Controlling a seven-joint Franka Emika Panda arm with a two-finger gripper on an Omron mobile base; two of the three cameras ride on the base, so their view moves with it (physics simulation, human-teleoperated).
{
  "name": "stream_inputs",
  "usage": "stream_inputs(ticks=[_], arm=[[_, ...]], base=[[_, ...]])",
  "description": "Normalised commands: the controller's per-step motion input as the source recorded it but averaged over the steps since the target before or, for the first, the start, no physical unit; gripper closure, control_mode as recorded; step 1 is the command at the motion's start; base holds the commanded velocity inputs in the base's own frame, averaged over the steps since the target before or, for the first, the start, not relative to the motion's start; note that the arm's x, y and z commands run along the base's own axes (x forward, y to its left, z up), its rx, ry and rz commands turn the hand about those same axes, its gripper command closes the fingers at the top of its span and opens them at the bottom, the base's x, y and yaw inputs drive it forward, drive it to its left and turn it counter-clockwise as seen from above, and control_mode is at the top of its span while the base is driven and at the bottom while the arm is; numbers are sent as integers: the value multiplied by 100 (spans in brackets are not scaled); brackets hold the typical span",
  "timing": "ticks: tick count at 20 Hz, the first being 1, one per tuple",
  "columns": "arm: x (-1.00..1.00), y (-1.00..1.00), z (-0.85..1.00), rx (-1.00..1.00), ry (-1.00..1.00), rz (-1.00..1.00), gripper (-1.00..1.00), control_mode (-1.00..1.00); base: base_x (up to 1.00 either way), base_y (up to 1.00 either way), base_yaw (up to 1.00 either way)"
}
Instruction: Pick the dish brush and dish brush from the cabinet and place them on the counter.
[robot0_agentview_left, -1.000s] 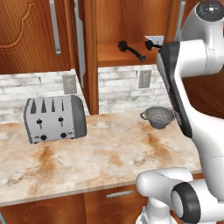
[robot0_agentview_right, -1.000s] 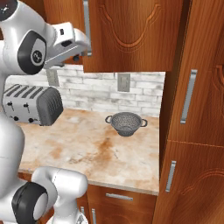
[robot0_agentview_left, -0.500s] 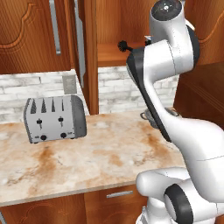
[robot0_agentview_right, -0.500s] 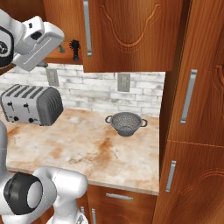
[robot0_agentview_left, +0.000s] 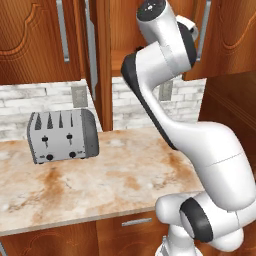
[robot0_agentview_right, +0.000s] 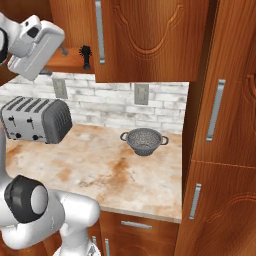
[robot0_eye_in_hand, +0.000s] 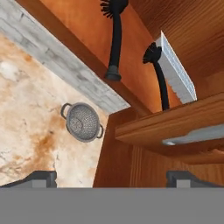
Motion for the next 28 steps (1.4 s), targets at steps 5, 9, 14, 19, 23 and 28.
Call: stream_inputs(ticks=[5,9,14,19,23,28], arm=[[40,0,2,-12,11,3,-100,-100],[36,0,0,-10,8,2,-100,-100],[34,-7,0,-8,6,1,-100,-100],[9,-24,-9,-3,0,0,-100,-100],[15,-18,-5,-3,0,0,-100,-100],[17,-31,-2,-3,-1,0,-100,-100]], base=[[0,0,0],[0,0,0],[0,0,0],[0,0,0],[0,0,0],[0,0,0]])
